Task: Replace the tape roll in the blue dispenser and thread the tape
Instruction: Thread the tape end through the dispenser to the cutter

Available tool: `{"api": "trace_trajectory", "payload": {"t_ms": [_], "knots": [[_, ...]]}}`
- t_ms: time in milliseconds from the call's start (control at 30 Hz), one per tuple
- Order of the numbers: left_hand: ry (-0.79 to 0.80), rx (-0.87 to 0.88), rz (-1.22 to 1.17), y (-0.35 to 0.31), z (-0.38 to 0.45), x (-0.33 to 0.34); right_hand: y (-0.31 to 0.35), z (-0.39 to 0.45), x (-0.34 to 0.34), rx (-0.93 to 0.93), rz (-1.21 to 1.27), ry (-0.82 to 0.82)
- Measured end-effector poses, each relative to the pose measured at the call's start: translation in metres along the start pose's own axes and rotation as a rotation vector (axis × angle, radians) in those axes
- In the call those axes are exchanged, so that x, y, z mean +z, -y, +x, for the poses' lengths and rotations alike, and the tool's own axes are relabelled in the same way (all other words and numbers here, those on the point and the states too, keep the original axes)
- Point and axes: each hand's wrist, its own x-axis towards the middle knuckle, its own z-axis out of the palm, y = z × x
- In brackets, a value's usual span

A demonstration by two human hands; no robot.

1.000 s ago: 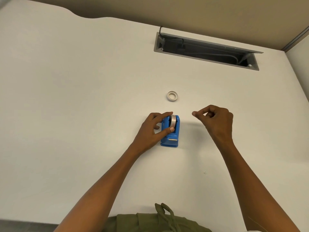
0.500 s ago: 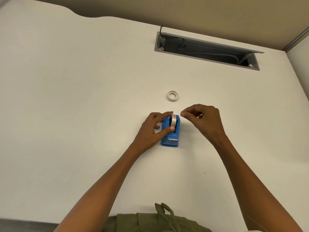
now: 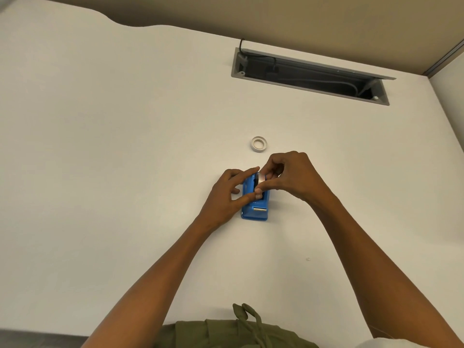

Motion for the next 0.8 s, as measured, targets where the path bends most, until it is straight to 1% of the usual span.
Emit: {"api": "trace_trajectory", "payload": {"t_ms": [367,467,600,800], "knots": [[-0.021,-0.023,-0.041,0.000,0.002,0.000,0.004,0.009,-0.009,0.109,0.108,0.058],[-0.020,-0.031,-0.043,-0.001,0.002,0.001,0.006,0.008,-0.010,0.105,0.050,0.059],[-0.027,-0.035,-0.053,-0.001,0.002,0.001,0.009,0.002,-0.007,0.051,-0.077,0.051],[-0.017,-0.015,-0.036,0.000,0.001,0.001,0.014,-0.002,-0.008,0.012,-0.154,0.067]]}}
